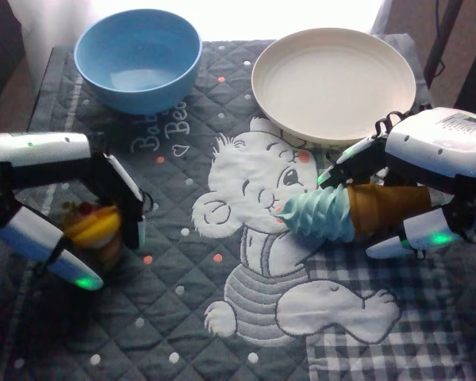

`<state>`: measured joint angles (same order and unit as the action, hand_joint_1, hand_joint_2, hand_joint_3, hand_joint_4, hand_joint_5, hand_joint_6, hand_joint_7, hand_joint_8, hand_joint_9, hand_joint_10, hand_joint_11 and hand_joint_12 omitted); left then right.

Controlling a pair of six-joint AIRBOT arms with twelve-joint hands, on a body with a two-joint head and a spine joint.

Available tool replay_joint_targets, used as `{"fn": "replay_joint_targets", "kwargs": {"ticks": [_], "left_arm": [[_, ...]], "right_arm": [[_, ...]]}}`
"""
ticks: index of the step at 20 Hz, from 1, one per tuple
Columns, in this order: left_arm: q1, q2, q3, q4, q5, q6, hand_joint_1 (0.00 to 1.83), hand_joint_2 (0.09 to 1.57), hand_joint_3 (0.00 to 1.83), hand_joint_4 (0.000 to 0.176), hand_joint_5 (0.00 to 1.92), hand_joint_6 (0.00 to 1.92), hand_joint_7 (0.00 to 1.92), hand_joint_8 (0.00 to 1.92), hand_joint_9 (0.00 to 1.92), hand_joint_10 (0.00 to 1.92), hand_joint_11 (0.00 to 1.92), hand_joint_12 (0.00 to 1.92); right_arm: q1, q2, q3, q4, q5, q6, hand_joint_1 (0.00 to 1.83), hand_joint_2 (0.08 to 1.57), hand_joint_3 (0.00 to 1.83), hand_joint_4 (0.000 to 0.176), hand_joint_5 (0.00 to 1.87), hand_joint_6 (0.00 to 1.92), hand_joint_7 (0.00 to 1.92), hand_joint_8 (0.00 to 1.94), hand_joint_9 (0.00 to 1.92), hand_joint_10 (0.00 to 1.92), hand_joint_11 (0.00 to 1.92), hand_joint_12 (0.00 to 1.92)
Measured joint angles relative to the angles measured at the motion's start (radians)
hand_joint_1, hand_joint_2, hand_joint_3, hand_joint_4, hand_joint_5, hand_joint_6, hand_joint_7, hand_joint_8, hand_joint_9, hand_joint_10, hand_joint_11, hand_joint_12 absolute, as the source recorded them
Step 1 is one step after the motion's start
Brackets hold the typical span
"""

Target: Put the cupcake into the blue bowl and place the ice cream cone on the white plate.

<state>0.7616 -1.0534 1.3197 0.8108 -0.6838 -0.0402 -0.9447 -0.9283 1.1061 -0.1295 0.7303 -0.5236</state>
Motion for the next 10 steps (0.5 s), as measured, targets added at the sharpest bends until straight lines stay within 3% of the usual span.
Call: {"fn": "replay_joint_targets", "kwargs": {"ticks": [1, 2, 3, 4, 5, 6, 7, 8, 10], "left_arm": [[0.002, 0.014, 0.0, -0.048, -0.001, 0.026, 1.38, 1.0, 0.0, 0.0, 1.38, 0.12, 1.26, 0.53, 1.11, 0.93, 0.83, 1.31], [0.003, 0.035, -0.01, -0.106, -0.008, 0.069, 1.4, 1.01, 0.0, 0.0, 1.29, 0.29, 1.24, 0.53, 1.11, 0.96, 0.84, 1.28], [0.003, 0.037, -0.01, -0.115, -0.011, 0.075, 1.4, 1.01, 0.0, 0.0, 1.29, 0.29, 1.24, 0.53, 1.11, 0.96, 0.84, 1.28], [0.003, 0.047, -0.013, -0.165, -0.039, 0.102, 1.41, 1.0, 0.0, 0.0, 1.18, 0.61, 1.26, 0.4, 1.16, 0.84, 0.92, 1.12], [0.003, 0.052, -0.015, -0.192, -0.06, 0.111, 1.41, 1.0, 0.0, 0.0, 1.18, 0.61, 1.26, 0.4, 1.16, 0.84, 0.92, 1.12], [0.003, 0.054, -0.016, -0.204, -0.079, 0.12, 1.41, 1.0, 0.0, 0.0, 1.25, 0.43, 1.25, 0.45, 1.16, 0.9, 0.92, 1.23], [0.003, 0.054, -0.016, -0.205, -0.083, 0.121, 1.41, 1.01, 0.0, 0.0, 1.26, 0.36, 1.21, 0.58, 1.11, 0.97, 0.87, 1.3], [0.003, 0.055, -0.019, -0.205, -0.083, 0.127, 1.41, 1.01, 0.0, 0.0, 1.26, 0.36, 1.21, 0.58, 1.11, 0.97, 0.87, 1.3], [0.003, 0.06, -0.028, -0.226, -0.092, 0.146, 1.4, 1.04, 0.0, 0.0, 1.15, 0.54, 1.09, 0.82, 1.04, 1.06, 0.84, 1.36]], "right_arm": [[0.0, 0.013, -0.016, -0.01, 0.026, 0.0, 1.28, 1.05, 0.0, 0.0, 1.01, 0.8, 1.26, 0.65, 1.46, 0.07, 1.02, 1.16], [0.016, 0.023, -0.026, -0.018, 0.052, -0.003, 1.28, 1.06, 0.0, 0.0, 1.0, 0.84, 1.24, 0.67, 1.46, 0.07, 1.04, 1.1], [0.019, 0.024, -0.028, -0.016, 0.056, -0.006, 1.28, 1.06, 0.0, 0.0, 1.0, 0.84, 1.24, 0.67, 1.46, 0.07, 1.04, 1.1], [0.037, 0.037, -0.035, -0.007, 0.084, -0.026, 1.28, 1.07, 0.0, 0.0, 0.98, 0.84, 1.21, 0.74, 1.44, 0.06, 0.95, 1.21], [0.048, 0.045, -0.039, -0.003, 0.106, -0.034, 1.28, 1.07, 0.0, 0.0, 0.98, 0.84, 1.21, 0.74, 1.44, 0.06, 0.95, 1.21], [0.05, 0.051, -0.04, 0.011, 0.143, -0.039, 1.27, 1.07, 0.0, 0.0, 0.99, 0.83, 1.2, 0.77, 1.39, 0.05, 0.82, 1.31], [0.05, 0.052, -0.04, 0.013, 0.149, -0.041, 1.28, 1.07, 0.0, 0.0, 0.98, 0.83, 1.2, 0.76, 1.4, 0.06, 0.85, 1.32], [0.05, 0.052, -0.041, 0.009, 0.144, -0.046, 1.28, 1.07, 0.0, 0.0, 0.98, 0.83, 1.2, 0.76, 1.4, 0.06, 0.85, 1.32], [0.055, 0.054, -0.051, 0.006, 0.133, -0.059, 1.29, 1.06, 0.0, 0.0, 1.03, 0.69, 1.21, 0.81, 1.46, 0.11, 0.93, 1.38]]}}
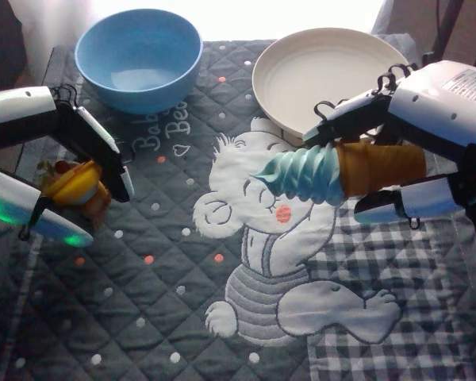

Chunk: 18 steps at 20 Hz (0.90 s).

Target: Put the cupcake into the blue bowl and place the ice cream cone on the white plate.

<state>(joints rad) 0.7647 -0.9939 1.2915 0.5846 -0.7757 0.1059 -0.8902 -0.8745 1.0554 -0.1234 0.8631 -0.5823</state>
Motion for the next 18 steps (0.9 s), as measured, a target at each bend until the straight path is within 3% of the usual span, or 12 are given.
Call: {"fn": "replay_joint_targets", "kwargs": {"ticks": [1, 3, 4, 5, 6, 8, 9, 10, 11, 14, 16, 18], "left_arm": [[0.0, 0.015, -0.009, -0.029, -0.024, 0.02, 1.28, 1.01, 0.0, 0.0, 1.21, 0.51, 1.23, 0.69, 1.17, 0.72, 0.99, 1.23], [-0.018, 0.047, -0.016, -0.085, -0.064, 0.066, 1.4, 1.0, 0.0, 0.0, 1.1, 0.71, 1.3, 0.38, 1.25, 0.74, 1.04, 1.1], [-0.032, 0.057, -0.016, -0.115, -0.08, 0.086, 1.4, 1.02, 0.0, 0.0, 1.06, 0.77, 1.26, 0.43, 1.19, 0.84, 1.04, 1.08], [-0.053, 0.063, -0.016, -0.129, -0.086, 0.1, 1.4, 1.02, 0.0, 0.0, 1.06, 0.77, 1.26, 0.43, 1.19, 0.84, 1.04, 1.08], [-0.084, 0.064, -0.011, -0.14, -0.098, 0.111, 1.4, 1.01, 0.0, 0.0, 1.07, 0.78, 1.28, 0.39, 1.23, 0.76, 1.08, 1.0], [-0.139, 0.064, 0.002, -0.135, -0.104, 0.121, 1.4, 1.02, 0.0, 0.0, 1.03, 0.81, 1.27, 0.41, 1.19, 0.81, 1.05, 0.99], [-0.164, 0.063, 0.008, -0.132, -0.098, 0.129, 1.41, 1.0, 0.0, 0.0, 1.07, 0.72, 1.36, 0.25, 1.23, 0.79, 1.06, 1.0], [-0.193, 0.061, 0.021, -0.128, -0.09, 0.131, 1.31, 1.0, 0.0, 0.0, 1.13, 0.66, 1.4, 0.29, 1.28, 0.58, 1.08, 1.08], [-0.213, 0.061, 0.031, -0.129, -0.084, 0.13, 1.39, 1.01, 0.0, 0.0, 1.12, 0.62, 1.29, 0.39, 1.2, 0.83, 1.03, 1.07], [-0.29, 0.037, 0.084, -0.122, -0.018, 0.132, 1.4, 1.02, 0.0, 0.0, 1.04, 0.78, 1.27, 0.36, 1.2, 0.84, 1.09, 0.97], [-0.344, 0.007, 0.117, -0.094, 0.036, 0.133, 1.41, 1.01, 0.0, 0.0, 1.06, 0.78, 1.28, 0.35, 1.25, 0.7, 1.12, 0.81], [-0.4, -0.021, 0.145, -0.055, 0.092, 0.132, 1.41, 1.01, 0.0, 0.0, 1.09, 0.76, 1.31, 0.27, 1.2, 0.76, 1.06, 0.84]], "right_arm": [[0.018, 0.01, -0.012, -0.002, 0.003, -0.017, 1.29, 1.06, 0.0, 0.0, 1.0, 0.75, 1.21, 0.79, 1.44, 0.13, 0.96, 1.33], [0.058, 0.024, -0.016, 0.005, 0.047, -0.053, 1.28, 1.08, 0.0, 0.0, 0.99, 0.69, 1.14, 0.96, 1.34, 0.64, 1.03, 1.46], [0.079, 0.027, -0.016, 0.018, 0.068, -0.069, 1.2, 1.08, 0.0, 0.0, 1.06, 0.78, 1.24, 0.74, 1.3, 0.89, 1.08, 1.52], [0.1, 0.028, -0.013, 0.019, 0.074, -0.09, 1.2, 1.08, 0.0, 0.0, 1.06, 0.78, 1.24, 0.74, 1.3, 0.89, 1.08, 1.52], [0.114, 0.028, -0.003, 0.019, 0.086, -0.095, 1.29, 1.04, 0.0, 0.0, 1.1, 0.58, 1.25, 0.74, 1.3, 0.62, 1.11, 1.21], [0.117, 0.016, 0.023, 0.031, 0.077, -0.103, 1.28, 1.06, 0.0, 0.0, 1.02, 0.79, 1.22, 0.72, 1.31, 0.42, 1.07, 1.12], [0.12, 0.008, 0.038, 0.045, 0.06, -0.105, 1.28, 1.06, 0.0, 0.0, 0.99, 0.83, 1.21, 0.74, 1.33, 0.37, 1.07, 1.08], [0.128, 0.001, 0.055, 0.064, 0.036, -0.107, 1.29, 1.06, 0.0, 0.0, 1.0, 0.8, 1.24, 0.71, 1.37, 0.36, 1.08, 1.12], [0.137, -0.003, 0.065, 0.072, 0.028, -0.109, 1.29, 1.05, 0.0, 0.0, 1.01, 0.78, 1.29, 0.61, 1.39, 0.32, 1.07, 1.11], [0.205, -0.024, 0.1, 0.08, 0.002, -0.119, 1.29, 1.03, 0.0, 0.0, 1.06, 0.72, 1.32, 0.53, 1.44, 0.21, 1.06, 1.14], [0.248, -0.048, 0.129, 0.076, -0.023, -0.13, 1.28, 1.03, 0.0, 0.0, 1.1, 0.66, 1.31, 0.55, 1.44, 0.12, 1.06, 1.06], [0.273, -0.068, 0.158, 0.075, -0.058, -0.132, 1.28, 1.03, 0.0, 0.0, 1.06, 0.75, 1.34, 0.47, 1.46, 0.07, 1.16, 0.86]]}}
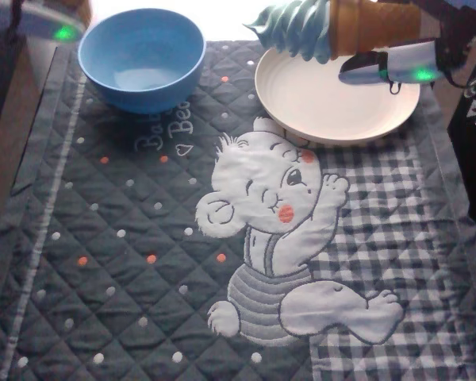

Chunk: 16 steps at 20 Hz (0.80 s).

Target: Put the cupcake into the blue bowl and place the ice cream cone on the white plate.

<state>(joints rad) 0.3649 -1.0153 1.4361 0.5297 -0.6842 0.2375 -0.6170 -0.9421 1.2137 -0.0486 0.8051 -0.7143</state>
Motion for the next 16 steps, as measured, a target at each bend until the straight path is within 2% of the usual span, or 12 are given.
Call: {"fn": "replay_joint_targets", "kwargs": {"ticks": [2, 3, 4, 5, 8, 9, 11, 12, 13, 14, 15, 16], "left_arm": [[-0.057, -0.037, 0.039, 0.036, 0.063, -0.009, 1.41, 1.01, 0.0, 0.0, 1.09, 0.78, 1.31, 0.27, 1.24, 0.71, 1.06, 0.88], [-0.074, -0.056, 0.06, 0.052, 0.09, -0.021, 1.41, 1.01, 0.0, 0.0, 1.09, 0.78, 1.31, 0.27, 1.24, 0.71, 1.06, 0.88], [-0.084, -0.08, 0.087, 0.063, 0.121, -0.034, 1.4, 1.02, 0.0, 0.0, 1.05, 0.82, 1.24, 0.42, 1.21, 0.74, 0.97, 0.89], [-0.086, -0.105, 0.116, 0.082, 0.152, -0.045, 1.4, 1.03, 0.0, 0.0, 1.04, 0.81, 1.21, 0.48, 1.19, 0.81, 0.96, 0.93], [-0.108, -0.172, 0.191, 0.112, 0.24, -0.074, 1.4, 1.02, 0.0, 0.0, 1.03, 0.8, 1.22, 0.5, 1.22, 0.75, 0.97, 0.9], [-0.123, -0.189, 0.211, 0.127, 0.274, -0.079, 1.4, 1.02, 0.0, 0.0, 1.06, 0.79, 1.22, 0.52, 1.21, 0.74, 0.93, 0.88], [-0.147, -0.219, 0.243, 0.146, 0.314, -0.085, 1.4, 1.04, 0.0, 0.0, 1.06, 0.8, 1.13, 0.7, 1.1, 0.89, 0.71, 1.02], [-0.148, -0.244, 0.262, 0.165, 0.331, -0.099, 1.39, 1.08, 0.0, 0.0, 1.04, 0.7, 1.05, 0.95, 0.96, 1.13, 0.6, 1.23], [-0.148, -0.277, 0.289, 0.202, 0.357, -0.127, 1.3, 1.09, 0.0, 0.0, 1.11, 0.49, 0.99, 1.2, 0.87, 1.19, 0.53, 1.59], [-0.143, -0.306, 0.311, 0.215, 0.378, -0.135, 1.29, 1.08, 0.0, 0.0, 1.16, 0.41, 1.03, 1.16, 0.94, 1.04, 0.67, 1.49], [-0.143, -0.33, 0.328, 0.216, 0.397, -0.137, 1.29, 1.07, 0.0, 0.0, 1.19, 0.34, 1.05, 1.13, 0.99, 0.94, 0.71, 1.44], [-0.143, -0.347, 0.34, 0.216, 0.404, -0.138, 1.29, 1.07, 0.0, 0.0, 1.21, 0.3, 1.05, 1.13, 0.95, 0.94, 0.6, 1.54]], "right_arm": [[0.025, -0.025, 0.041, 0.003, -0.06, -0.003, 1.29, 1.02, 0.0, 0.0, 1.07, 0.72, 1.39, 0.36, 1.5, 0.02, 1.27, 0.69], [0.038, -0.038, 0.06, 0.007, -0.084, -0.005, 1.29, 1.02, 0.0, 0.0, 1.07, 0.72, 1.39, 0.36, 1.5, 0.02, 1.27, 0.69], [0.058, -0.058, 0.085, 0.012, -0.111, -0.005, 1.29, 1.01, 0.0, 0.0, 1.1, 0.66, 1.37, 0.43, 1.52, 0.01, 1.28, 0.7], [0.08, -0.084, 0.116, 0.015, -0.136, -0.006, 1.29, 1.02, 0.0, 0.0, 1.1, 0.66, 1.36, 0.44, 1.51, 0.01, 1.28, 0.7], [0.111, -0.143, 0.172, 0.013, -0.188, -0.006, 1.29, 1.02, 0.0, 0.0, 1.09, 0.68, 1.34, 0.49, 1.52, 0.01, 1.27, 0.69], [0.116, -0.158, 0.185, 0.012, -0.211, -0.006, 1.29, 1.02, 0.0, 0.0, 1.08, 0.68, 1.34, 0.49, 1.52, 0.01, 1.27, 0.69], [0.129, -0.185, 0.219, 0.008, -0.253, -0.006, 1.29, 1.03, 0.0, 0.0, 1.07, 0.69, 1.31, 0.55, 1.52, 0.01, 1.27, 0.7], [0.135, -0.2, 0.241, 0.014, -0.269, -0.006, 1.29, 1.03, 0.0, 0.0, 1.08, 0.68, 1.3, 0.57, 1.52, 0.0, 1.28, 0.71], [0.137, -0.214, 0.264, 0.028, -0.282, -0.007, 1.29, 1.03, 0.0, 0.0, 1.09, 0.66, 1.3, 0.58, 1.52, 0.01, 1.28, 0.71], [0.138, -0.226, 0.277, 0.039, -0.295, -0.007, 1.29, 1.03, 0.0, 0.0, 1.09, 0.65, 1.3, 0.59, 1.52, 0.01, 1.28, 0.71], [0.138, -0.233, 0.285, 0.045, -0.304, -0.006, 1.29, 1.03, 0.0, 0.0, 1.1, 0.64, 1.31, 0.57, 1.55, 0.01, 1.3, 0.73], [0.138, -0.238, 0.289, 0.05, -0.313, -0.006, 1.29, 1.03, 0.0, 0.0, 1.12, 0.61, 1.3, 0.59, 1.54, 0.01, 1.29, 0.73]]}}
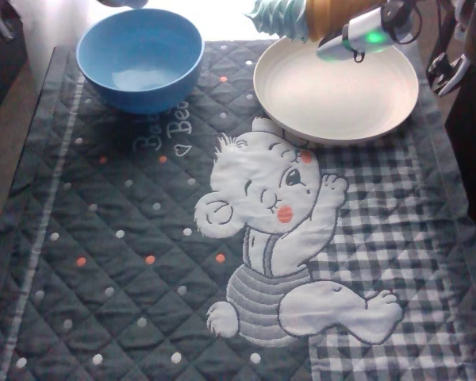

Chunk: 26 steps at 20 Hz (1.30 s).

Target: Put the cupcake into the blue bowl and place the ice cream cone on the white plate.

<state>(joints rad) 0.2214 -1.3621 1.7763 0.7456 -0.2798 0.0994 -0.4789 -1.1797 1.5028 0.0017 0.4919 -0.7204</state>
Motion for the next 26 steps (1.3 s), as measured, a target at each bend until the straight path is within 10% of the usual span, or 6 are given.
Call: {"fn": "replay_joint_targets", "kwargs": {"ticks": [5, 16, 17, 19, 26], "left_arm": [[0.026, -0.07, 0.074, 0.064, 0.022, -0.095, 1.38, 1.08, 0.0, 0.0, 0.98, 0.91, 1.04, 0.83, 1.0, 1.09, 0.8, 1.08], [0.069, -0.107, 0.086, 0.325, 0.032, -0.262, 1.38, 1.09, 0.0, 0.0, 1.03, 0.68, 1.01, 0.94, 0.97, 1.19, 0.78, 1.23], [0.074, -0.108, 0.086, 0.335, 0.03, -0.269, 1.28, 1.09, 0.0, 0.0, 1.04, 0.71, 1.04, 1.01, 0.97, 0.85, 0.74, 1.26], [0.079, -0.111, 0.086, 0.337, 0.034, -0.269, 1.38, 1.09, 0.0, 0.0, 1.0, 0.7, 1.02, 0.93, 0.98, 1.17, 0.82, 1.21], [0.085, -0.113, 0.086, 0.343, 0.034, -0.274, 1.38, 1.1, 0.0, 0.0, 0.98, 0.81, 0.98, 0.95, 0.94, 1.24, 0.75, 1.29]], "right_arm": [[0.003, -0.023, 0.035, 0.013, -0.032, -0.001, 1.29, 1.03, 0.0, 0.0, 1.09, 0.68, 1.32, 0.53, 1.52, 0.0, 1.26, 0.71], [0.003, -0.031, 0.054, 0.025, -0.071, -0.001, 1.3, 1.03, 0.0, 0.0, 1.11, 0.59, 1.28, 0.67, 1.54, 0.01, 1.24, 0.89], [0.003, -0.032, 0.054, 0.024, -0.071, 0.0, 1.3, 1.03, 0.0, 0.0, 1.1, 0.6, 1.28, 0.66, 1.55, 0.01, 1.23, 0.89], [0.003, -0.031, 0.054, 0.025, -0.072, -0.001, 1.3, 1.04, 0.0, 0.0, 1.12, 0.52, 1.24, 0.75, 1.56, 0.01, 1.23, 0.97], [0.003, -0.031, 0.054, 0.025, -0.073, -0.001, 1.28, 1.05, 0.0, 0.0, 1.13, 0.49, 1.17, 0.9, 1.62, 0.06, 1.25, 1.14]]}}
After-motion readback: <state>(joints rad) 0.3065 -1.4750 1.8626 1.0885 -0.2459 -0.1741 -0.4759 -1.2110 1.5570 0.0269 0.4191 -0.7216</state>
